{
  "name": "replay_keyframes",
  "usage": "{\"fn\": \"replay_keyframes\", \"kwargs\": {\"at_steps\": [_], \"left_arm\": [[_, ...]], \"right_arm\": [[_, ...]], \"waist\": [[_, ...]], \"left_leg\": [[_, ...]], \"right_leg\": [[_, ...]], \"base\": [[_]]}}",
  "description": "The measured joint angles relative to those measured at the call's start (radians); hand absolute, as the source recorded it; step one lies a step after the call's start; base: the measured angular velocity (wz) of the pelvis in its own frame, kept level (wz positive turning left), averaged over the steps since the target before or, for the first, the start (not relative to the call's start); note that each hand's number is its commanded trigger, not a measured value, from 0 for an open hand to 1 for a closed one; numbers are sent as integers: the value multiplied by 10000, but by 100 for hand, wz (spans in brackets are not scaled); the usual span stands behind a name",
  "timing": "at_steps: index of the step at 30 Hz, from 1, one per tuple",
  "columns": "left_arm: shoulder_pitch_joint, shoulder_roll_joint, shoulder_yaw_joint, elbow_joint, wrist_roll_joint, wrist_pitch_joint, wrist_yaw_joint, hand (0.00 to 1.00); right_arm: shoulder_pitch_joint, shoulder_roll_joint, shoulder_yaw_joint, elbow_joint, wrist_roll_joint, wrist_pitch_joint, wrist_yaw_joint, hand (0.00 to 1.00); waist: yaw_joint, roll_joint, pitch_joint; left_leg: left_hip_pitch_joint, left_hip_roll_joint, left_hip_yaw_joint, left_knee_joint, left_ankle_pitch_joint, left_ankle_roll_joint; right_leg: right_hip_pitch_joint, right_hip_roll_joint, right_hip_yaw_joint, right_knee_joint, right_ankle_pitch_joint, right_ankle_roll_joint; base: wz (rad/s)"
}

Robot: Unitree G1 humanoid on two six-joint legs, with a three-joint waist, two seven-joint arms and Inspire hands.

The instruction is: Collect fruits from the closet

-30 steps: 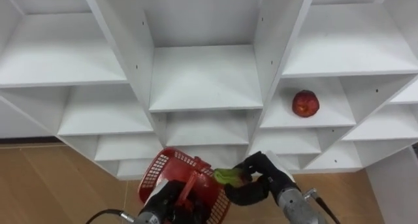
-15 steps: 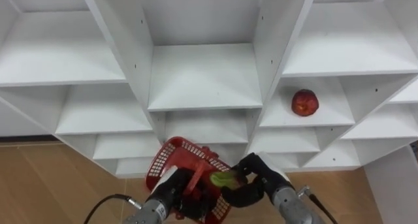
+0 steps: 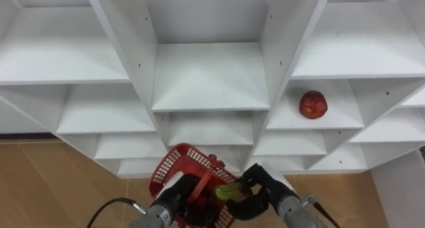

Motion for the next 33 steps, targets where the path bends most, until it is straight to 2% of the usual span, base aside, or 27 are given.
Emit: {"fn": "replay_keyframes", "kwargs": {"at_steps": [9, 14, 19, 33], "left_arm": [[-57, 50, -2, 6, 182, 0, -4, 100], [-56, 43, -3, 52, 372, 0, -3, 100], [-54, -35, -2, 463, 370, 63, 8, 100], [-60, -109, -82, 396, 474, 115, -123, 100]], "right_arm": [[-101, 7, -2, 337, 0, -3, -95, 100], [-110, 22, -3, 401, 13, -7, -99, 100], [-510, 189, -8, 1451, 457, 52, -93, 100], [-1090, 408, -101, 2294, 757, 207, -86, 100]], "waist": [[129, 108, -59], [152, 151, -53], [166, 140, -47], [197, 120, -35]], "left_leg": [[23, 4, 30, 20, 1, 1], [41, 3, 28, 11, 2, 2], [37, -1, 20, -10, 2, 3], [-66, -9, -17, 29, 3, 4]], "right_leg": [[20, 2, -12, -1, 0, 0], [35, 0, -21, 22, 0, 0], [36, -3, -36, 22, 0, 0], [-13, -35, -203, -3, 0, 1]], "base": [[0], [0], [0], [1]]}}
